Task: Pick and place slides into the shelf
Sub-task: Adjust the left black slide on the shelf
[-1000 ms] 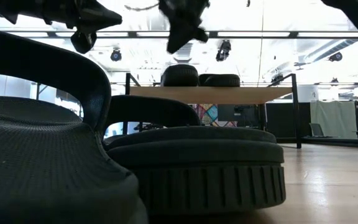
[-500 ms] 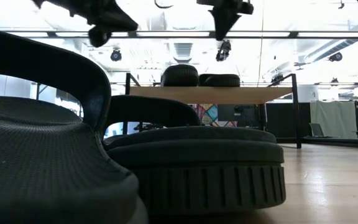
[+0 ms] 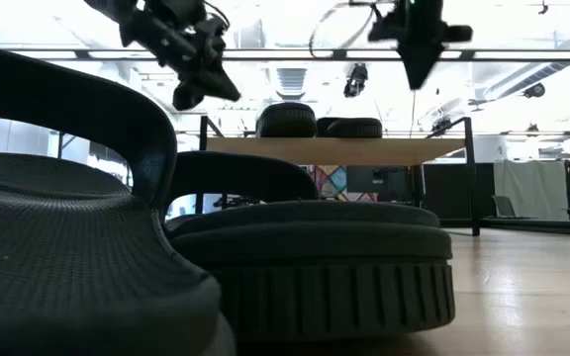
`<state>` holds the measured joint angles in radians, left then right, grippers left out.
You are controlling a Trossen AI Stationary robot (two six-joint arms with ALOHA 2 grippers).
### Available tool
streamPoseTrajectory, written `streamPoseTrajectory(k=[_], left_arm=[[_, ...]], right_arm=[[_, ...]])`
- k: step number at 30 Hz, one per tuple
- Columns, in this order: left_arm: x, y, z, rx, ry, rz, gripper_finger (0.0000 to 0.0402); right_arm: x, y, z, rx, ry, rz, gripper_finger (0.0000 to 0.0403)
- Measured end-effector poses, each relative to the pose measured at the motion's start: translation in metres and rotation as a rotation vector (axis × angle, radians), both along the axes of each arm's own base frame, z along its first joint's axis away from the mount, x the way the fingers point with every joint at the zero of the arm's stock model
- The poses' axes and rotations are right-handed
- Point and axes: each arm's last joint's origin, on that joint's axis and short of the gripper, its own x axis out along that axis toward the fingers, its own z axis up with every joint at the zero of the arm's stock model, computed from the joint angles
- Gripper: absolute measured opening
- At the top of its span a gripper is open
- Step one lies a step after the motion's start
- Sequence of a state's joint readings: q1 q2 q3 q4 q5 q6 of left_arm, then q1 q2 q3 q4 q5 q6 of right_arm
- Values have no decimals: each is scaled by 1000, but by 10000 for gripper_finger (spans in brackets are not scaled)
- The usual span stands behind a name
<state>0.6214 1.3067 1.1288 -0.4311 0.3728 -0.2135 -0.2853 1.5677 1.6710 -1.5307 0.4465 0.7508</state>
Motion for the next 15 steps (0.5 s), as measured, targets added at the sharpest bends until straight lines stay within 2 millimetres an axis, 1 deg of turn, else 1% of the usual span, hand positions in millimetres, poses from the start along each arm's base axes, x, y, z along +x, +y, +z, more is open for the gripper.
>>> streamPoseTrajectory(k=[4,8,10,15], left_arm=[[13,10,-2,-4,9,-50,10],[27,21,-12,8,97,-93,10],[31,26,-13,8,146,-104,10],[44,39,-14,70,245,-107,10]], right_arm=[[-8,3,-13,-7,-31,-6,28],[-11,3,-22,-15,-59,-8,28],[-14,4,-23,-17,-64,-8,28],[-20,6,-24,-40,-59,-11,28]])
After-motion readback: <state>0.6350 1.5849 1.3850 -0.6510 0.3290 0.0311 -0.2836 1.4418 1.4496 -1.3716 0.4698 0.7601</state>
